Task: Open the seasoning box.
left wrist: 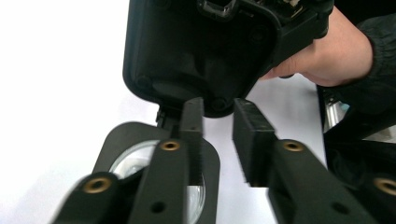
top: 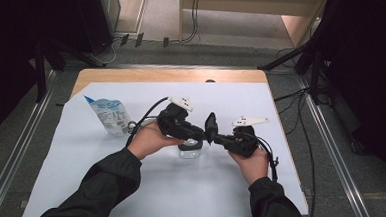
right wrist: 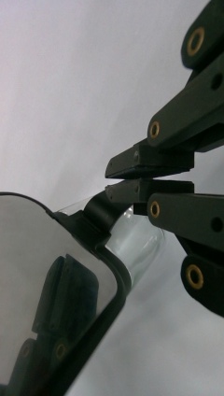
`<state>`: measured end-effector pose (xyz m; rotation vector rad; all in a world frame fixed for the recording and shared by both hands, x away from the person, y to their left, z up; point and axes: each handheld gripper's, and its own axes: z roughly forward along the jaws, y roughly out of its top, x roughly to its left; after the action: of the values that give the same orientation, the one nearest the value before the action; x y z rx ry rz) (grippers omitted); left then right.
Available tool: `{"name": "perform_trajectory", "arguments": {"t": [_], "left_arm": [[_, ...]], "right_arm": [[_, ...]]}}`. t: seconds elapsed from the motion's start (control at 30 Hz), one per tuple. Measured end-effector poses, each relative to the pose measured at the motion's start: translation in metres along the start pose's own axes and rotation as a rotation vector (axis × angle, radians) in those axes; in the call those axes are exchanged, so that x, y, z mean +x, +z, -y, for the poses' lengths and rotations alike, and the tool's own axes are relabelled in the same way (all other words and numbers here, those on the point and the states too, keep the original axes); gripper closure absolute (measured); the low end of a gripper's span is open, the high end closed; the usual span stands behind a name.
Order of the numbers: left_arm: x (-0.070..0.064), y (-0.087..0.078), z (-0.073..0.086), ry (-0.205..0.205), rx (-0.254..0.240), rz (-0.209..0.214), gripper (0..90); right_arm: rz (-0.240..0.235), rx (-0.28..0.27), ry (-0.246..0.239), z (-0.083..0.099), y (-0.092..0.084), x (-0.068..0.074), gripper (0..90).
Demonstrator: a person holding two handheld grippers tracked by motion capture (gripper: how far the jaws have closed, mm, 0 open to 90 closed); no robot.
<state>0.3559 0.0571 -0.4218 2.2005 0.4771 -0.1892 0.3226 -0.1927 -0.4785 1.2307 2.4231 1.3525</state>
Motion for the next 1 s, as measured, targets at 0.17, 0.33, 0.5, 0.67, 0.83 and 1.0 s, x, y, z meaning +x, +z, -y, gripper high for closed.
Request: {"name": "perform_trajectory", "arguments": {"t": [0.17, 0.33, 0.5, 0.67, 0.83, 1.0], "left_arm": [[0.002, -0.011, 0.005, -0.019, -0.017, -0.005, 60.0], [0.004, -0.019, 0.012, -0.029, -0.028, -0.018, 46.4], [0.007, -0.028, 0.019, -0.047, -0.038, -0.029, 39.3], [0.007, -0.036, 0.026, -0.051, -0.069, -0.034, 37.8], [0.007, -0.042, 0.031, -0.058, -0.072, -0.046, 37.2], [0.005, -0.05, 0.038, -0.063, -0.076, -0.062, 36.4]], "right_arm": [[0.004, -0.004, -0.015, 0.003, -0.01, 0.005, 82.5], [-0.007, 0.002, -0.032, 0.008, -0.017, 0.012, 79.1], [-0.022, 0.005, -0.047, 0.01, -0.021, 0.02, 76.3], [-0.057, 0.018, -0.048, 0.017, -0.023, 0.03, 74.4], [-0.085, 0.017, -0.069, 0.021, -0.024, 0.045, 72.1], [-0.117, 0.022, -0.098, 0.022, -0.021, 0.058, 70.5]]}}
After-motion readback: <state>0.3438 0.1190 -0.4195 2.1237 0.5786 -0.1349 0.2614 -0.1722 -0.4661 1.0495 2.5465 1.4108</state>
